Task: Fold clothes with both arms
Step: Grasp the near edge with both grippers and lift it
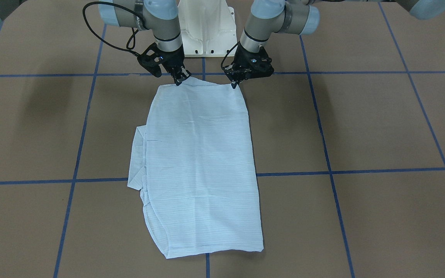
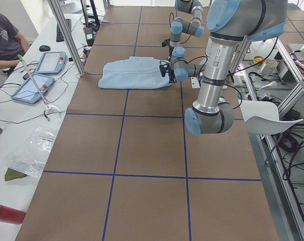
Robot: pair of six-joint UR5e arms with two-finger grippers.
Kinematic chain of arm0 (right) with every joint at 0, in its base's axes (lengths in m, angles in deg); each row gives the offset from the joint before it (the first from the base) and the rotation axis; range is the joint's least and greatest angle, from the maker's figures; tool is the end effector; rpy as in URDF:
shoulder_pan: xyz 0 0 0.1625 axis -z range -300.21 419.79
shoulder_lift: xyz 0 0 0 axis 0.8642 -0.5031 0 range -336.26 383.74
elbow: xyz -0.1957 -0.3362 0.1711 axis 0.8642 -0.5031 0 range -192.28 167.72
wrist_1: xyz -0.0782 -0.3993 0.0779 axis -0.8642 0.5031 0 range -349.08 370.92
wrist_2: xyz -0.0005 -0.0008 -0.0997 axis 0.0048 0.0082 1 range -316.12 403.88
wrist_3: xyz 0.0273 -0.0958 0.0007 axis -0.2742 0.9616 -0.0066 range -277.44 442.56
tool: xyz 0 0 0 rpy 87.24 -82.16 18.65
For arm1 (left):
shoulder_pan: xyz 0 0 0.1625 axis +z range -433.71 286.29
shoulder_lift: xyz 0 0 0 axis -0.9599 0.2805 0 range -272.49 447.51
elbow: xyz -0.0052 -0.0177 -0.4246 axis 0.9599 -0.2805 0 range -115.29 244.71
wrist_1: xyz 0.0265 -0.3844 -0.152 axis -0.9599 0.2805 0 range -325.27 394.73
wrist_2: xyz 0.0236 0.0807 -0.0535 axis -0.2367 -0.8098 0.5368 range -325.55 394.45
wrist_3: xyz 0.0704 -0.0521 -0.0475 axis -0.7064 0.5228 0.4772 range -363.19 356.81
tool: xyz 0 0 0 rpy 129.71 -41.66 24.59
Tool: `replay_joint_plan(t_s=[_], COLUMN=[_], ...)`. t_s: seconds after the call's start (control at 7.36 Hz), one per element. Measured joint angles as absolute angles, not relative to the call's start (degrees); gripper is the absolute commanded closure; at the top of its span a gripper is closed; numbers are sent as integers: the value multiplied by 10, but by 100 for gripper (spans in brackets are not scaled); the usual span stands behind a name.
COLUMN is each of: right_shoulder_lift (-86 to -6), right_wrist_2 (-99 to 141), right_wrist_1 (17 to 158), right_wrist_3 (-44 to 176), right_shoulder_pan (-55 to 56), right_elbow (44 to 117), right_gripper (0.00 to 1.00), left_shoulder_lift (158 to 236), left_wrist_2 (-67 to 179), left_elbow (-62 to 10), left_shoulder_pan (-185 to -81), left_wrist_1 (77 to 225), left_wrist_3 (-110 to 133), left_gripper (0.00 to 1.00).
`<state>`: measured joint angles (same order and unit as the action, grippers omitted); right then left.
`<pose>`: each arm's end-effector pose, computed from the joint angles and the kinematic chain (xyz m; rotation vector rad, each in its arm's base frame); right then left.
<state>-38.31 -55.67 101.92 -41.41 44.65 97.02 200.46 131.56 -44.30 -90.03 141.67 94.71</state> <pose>-0.5538 -0.2708 0.2458 -0.2942 -0.7876 0.7405 0.5356 -0.2828 0.2574 -0.0376 1.0367 -0.3207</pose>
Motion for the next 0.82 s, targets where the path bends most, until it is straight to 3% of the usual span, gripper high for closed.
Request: replay_joint_plan(t_s=[0.82], right_shoulder_lift=[-410], right_wrist_2=[-576], right_wrist_1=[1075], right_wrist_3=[-409], right_shoulder_pan=[476], right_elbow=[1112], right_gripper=[100], left_shoulder_lift=[2003], left_wrist_2=[1336], left_elbow=[-593], left_shoulder_pan=[-888], left_wrist_1=[1252], left_wrist_3=[948], left_gripper=[100])
